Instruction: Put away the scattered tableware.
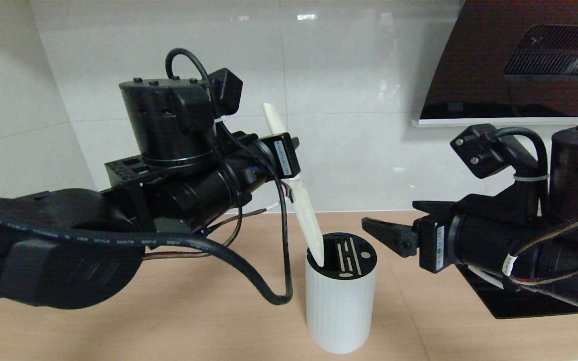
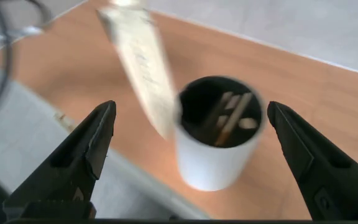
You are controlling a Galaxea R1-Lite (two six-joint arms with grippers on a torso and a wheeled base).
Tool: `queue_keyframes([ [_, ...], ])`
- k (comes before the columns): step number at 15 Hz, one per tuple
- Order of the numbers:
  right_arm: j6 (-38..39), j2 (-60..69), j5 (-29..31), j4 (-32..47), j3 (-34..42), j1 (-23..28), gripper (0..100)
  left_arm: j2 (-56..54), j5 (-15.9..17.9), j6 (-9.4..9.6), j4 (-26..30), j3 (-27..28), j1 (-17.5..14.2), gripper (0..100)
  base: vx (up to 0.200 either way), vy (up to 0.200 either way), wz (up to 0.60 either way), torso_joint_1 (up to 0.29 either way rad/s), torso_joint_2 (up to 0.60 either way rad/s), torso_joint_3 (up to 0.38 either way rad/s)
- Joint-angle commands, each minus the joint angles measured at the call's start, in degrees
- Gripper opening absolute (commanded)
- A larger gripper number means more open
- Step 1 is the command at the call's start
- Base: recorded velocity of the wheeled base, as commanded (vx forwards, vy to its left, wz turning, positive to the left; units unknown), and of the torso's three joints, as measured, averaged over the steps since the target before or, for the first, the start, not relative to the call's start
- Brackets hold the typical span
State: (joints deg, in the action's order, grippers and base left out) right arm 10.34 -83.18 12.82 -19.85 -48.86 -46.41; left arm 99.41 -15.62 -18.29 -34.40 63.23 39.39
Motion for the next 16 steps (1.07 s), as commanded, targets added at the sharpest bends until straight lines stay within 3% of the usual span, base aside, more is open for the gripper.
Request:
queue_keyframes([
  [1, -0.05, 1.79, 0.01, 0.07, 0.08, 1.32, 100, 0.34, -2.23, 3.08, -0.14, 2.6, 0.08, 0, 0.0, 0.0, 0.0, 0.0, 0.0, 0.0],
  [2, -0.14, 1.97, 0.01, 0.07, 0.08, 1.59, 100, 1.04, -4.6, 6.42, -0.67, 2.77, 1.22, 0, 0.0, 0.0, 0.0, 0.0, 0.0, 0.0],
  [4, -0.14, 1.53, 0.01, 0.07, -0.1, 2.2, 100, 3.15, -10.31, 8.0, -2.69, 3.04, 3.5, 0, 0.0, 0.0, 0.0, 0.0, 0.0, 0.0],
  [5, -0.14, 1.35, 0.01, 0.07, -0.1, 2.2, 100, 3.77, -11.54, 8.53, -3.74, 3.48, 4.12, 0, 0.0, 0.0, 0.0, 0.0, 0.0, 0.0],
  [6, -0.14, 1.0, 0.01, -0.02, -0.45, 3.08, 100, 5.35, -15.59, 9.85, -7.79, 4.09, 5.17, 0, 0.0, 0.0, 0.0, 0.0, 0.0, 0.0],
  [9, -0.23, 1.0, 0.1, -0.1, -0.8, 4.31, 100, 9.04, -20.16, 15.12, -16.84, 3.83, 6.67, 0, 0.0, 0.0, 0.0, 0.0, 0.0, 0.0],
  [11, -0.23, 1.0, 0.01, -0.02, -1.33, 5.89, 100, 10.89, -22.09, 16.26, -18.77, 3.39, 8.42, 0, 0.0, 0.0, 0.0, 0.0, 0.0, 0.0],
  [14, -0.23, 0.91, 0.01, -0.02, -1.77, 6.86, 100, 11.24, -22.53, 16.26, -18.6, 2.07, 11.15, 0, 0.0, 0.0, 0.0, 0.0, 0.0, 0.0],
  [16, -0.23, 0.82, -0.08, 0.07, -1.77, 6.86, 100, 12.12, -22.53, 16.26, -18.6, 1.89, 11.24, 0, 0.0, 0.0, 0.0, 0.0, 0.0, 0.0],
])
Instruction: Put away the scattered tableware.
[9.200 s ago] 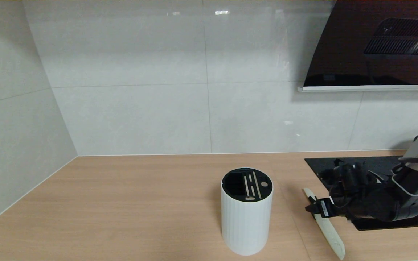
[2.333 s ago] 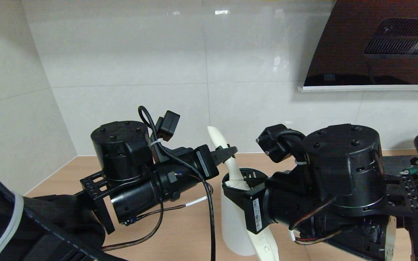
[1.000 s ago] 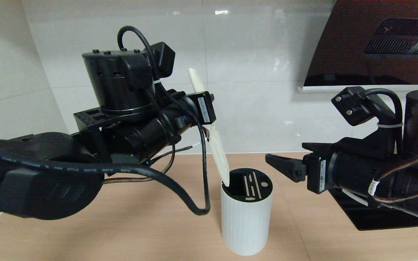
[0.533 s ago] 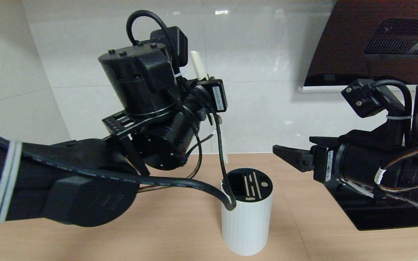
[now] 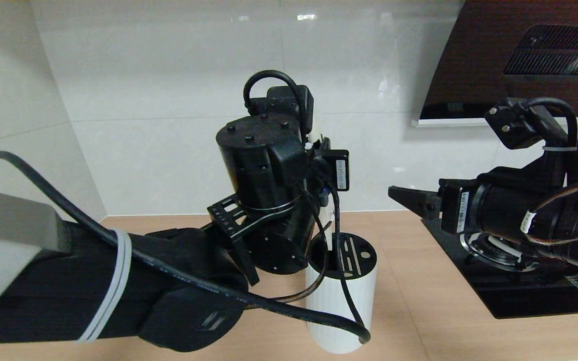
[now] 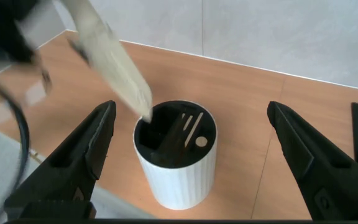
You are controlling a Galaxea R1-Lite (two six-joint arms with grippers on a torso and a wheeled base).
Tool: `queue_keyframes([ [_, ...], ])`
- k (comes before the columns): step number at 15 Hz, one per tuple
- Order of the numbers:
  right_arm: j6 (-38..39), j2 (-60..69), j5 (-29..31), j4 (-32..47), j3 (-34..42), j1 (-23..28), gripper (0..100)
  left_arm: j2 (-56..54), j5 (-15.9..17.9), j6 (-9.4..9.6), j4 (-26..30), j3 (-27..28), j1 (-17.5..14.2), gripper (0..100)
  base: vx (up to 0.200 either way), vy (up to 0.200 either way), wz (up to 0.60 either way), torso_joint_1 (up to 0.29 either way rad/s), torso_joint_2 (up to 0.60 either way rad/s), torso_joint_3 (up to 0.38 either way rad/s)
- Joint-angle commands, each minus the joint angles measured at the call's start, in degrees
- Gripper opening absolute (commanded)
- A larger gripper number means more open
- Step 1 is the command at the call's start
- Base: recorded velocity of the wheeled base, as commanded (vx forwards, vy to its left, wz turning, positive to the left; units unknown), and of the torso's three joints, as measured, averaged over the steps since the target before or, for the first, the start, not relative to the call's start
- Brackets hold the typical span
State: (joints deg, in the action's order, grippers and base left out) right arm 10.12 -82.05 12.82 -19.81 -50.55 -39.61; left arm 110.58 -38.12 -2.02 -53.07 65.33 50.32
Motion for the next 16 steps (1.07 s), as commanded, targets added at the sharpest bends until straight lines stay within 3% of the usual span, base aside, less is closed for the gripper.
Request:
queue_keyframes([
  [1, -0.01, -0.39, 0.01, -0.05, -0.16, 0.14, 100, 1.48, -0.02, -0.17, 0.07, -0.2, 0.3, 0, 0.0, 0.0, 0.0, 0.0, 0.0, 0.0],
  [11, -0.01, -1.44, 0.01, -0.05, -0.07, 0.32, 100, 6.67, -0.11, -0.88, 0.07, 0.06, 0.39, 0, 0.0, 0.0, 0.0, 0.0, 0.0, 0.0],
  [16, -0.01, -1.97, 0.01, -0.05, 0.02, 0.32, 100, 8.86, -0.55, -2.81, 0.68, -0.11, 0.74, 0, 0.0, 0.0, 0.0, 0.0, 0.0, 0.0],
])
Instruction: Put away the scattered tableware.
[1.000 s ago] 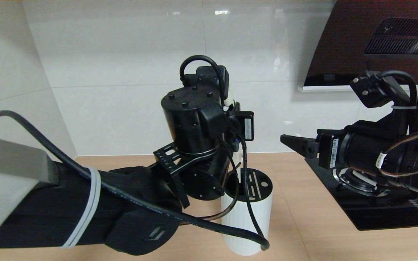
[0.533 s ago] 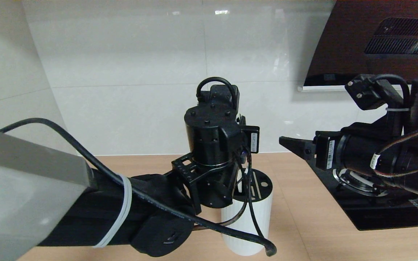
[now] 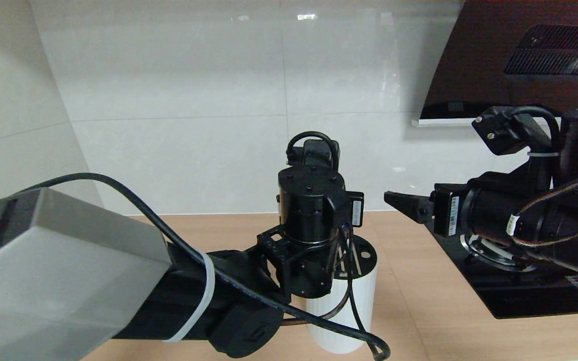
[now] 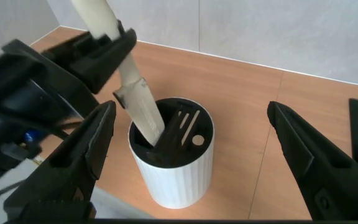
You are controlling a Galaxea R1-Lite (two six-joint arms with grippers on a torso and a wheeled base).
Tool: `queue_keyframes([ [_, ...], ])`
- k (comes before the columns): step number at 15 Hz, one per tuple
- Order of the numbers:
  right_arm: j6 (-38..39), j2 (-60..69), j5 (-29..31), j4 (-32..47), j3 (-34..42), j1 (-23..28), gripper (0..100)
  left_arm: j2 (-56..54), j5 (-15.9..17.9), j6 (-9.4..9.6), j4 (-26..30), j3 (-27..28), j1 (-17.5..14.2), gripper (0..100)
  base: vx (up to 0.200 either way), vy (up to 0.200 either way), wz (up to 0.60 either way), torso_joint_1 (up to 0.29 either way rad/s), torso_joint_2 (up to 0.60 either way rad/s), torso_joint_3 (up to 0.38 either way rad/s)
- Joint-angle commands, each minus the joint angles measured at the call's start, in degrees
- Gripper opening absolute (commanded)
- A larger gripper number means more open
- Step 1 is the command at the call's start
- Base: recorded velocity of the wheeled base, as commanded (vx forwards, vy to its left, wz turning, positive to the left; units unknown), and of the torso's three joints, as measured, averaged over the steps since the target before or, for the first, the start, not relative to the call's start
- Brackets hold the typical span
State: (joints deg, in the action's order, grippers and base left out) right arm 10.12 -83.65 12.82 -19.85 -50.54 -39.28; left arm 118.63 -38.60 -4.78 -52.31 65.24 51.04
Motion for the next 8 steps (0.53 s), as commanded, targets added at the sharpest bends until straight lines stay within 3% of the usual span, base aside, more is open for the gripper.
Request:
queue_keyframes([
  [1, -0.01, -0.46, 0.01, -0.02, 0.01, -0.01, 100, 1.34, -0.25, -0.23, 0.54, -0.03, -0.07, 0, 0.0, 0.0, 0.0, 0.0, 0.0, 0.0],
  [8, -0.01, -0.9, 0.01, -0.02, 0.09, -0.01, 100, 3.89, -0.43, -2.69, 3.27, 0.59, -0.07, 0, 0.0, 0.0, 0.0, 0.0, 0.0, 0.0],
])
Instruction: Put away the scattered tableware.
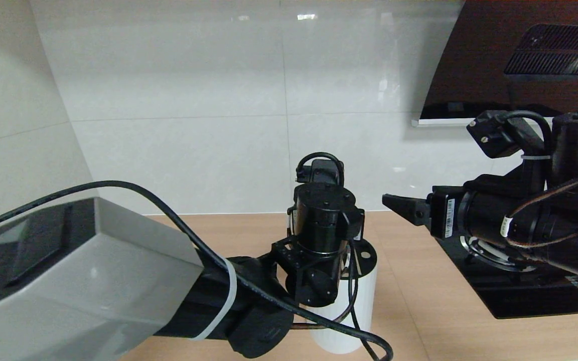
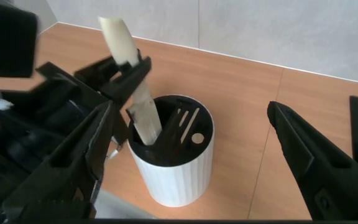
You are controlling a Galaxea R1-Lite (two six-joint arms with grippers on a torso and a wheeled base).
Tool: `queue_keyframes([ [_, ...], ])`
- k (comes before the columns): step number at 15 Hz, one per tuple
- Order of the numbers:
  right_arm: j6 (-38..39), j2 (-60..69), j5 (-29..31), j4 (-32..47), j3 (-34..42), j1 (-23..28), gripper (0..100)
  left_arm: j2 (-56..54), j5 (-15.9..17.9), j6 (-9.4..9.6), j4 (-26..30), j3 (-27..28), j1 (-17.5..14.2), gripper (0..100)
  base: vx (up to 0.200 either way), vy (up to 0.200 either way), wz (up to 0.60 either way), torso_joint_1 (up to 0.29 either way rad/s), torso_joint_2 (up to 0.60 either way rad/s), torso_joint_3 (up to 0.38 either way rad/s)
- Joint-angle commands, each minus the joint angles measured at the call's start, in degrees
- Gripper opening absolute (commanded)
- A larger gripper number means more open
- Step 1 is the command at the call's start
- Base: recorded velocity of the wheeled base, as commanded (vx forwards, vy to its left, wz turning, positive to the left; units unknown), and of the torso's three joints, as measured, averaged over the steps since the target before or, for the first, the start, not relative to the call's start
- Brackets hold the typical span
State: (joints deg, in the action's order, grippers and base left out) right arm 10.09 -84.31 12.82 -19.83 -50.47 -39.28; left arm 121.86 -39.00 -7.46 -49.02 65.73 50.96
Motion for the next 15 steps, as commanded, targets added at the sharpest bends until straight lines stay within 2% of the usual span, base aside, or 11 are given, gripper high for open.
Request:
queue_keyframes([
  [1, 0.01, -0.42, 0.01, -0.03, 0.02, -0.01, 100, 1.01, -0.03, -0.36, 0.06, 0.1, 0.02, 0, 0.0, 0.0, 0.0, 0.0, 0.0, 0.0],
  [5, 0.01, -0.42, 0.01, -0.03, 0.02, -0.01, 100, 3.12, -0.03, -0.8, 0.06, 0.1, 0.02, 0, 0.0, 0.0, 0.0, 0.0, 0.0, 0.0],
  [10, 0.01, -0.42, 0.01, -0.03, 0.11, -0.01, 100, 6.38, -0.03, -3.09, 0.06, -0.17, 0.02, 0, 0.0, 0.0, 0.0, 0.0, 0.0, 0.0],
  [14, 0.01, -0.5, 0.01, -0.03, 0.11, -0.01, 100, 6.46, -0.11, -3.26, 0.15, -0.52, 0.02, 0, 0.0, 0.0, 0.0, 0.0, 0.0, 0.0],
  [15, 0.01, -0.5, 0.01, -0.03, 0.11, -0.01, 100, 6.46, -0.03, -3.26, 0.15, -0.52, 0.02, 100, 0.0, 0.0, 0.0, 0.0, 0.0, 0.0],
])
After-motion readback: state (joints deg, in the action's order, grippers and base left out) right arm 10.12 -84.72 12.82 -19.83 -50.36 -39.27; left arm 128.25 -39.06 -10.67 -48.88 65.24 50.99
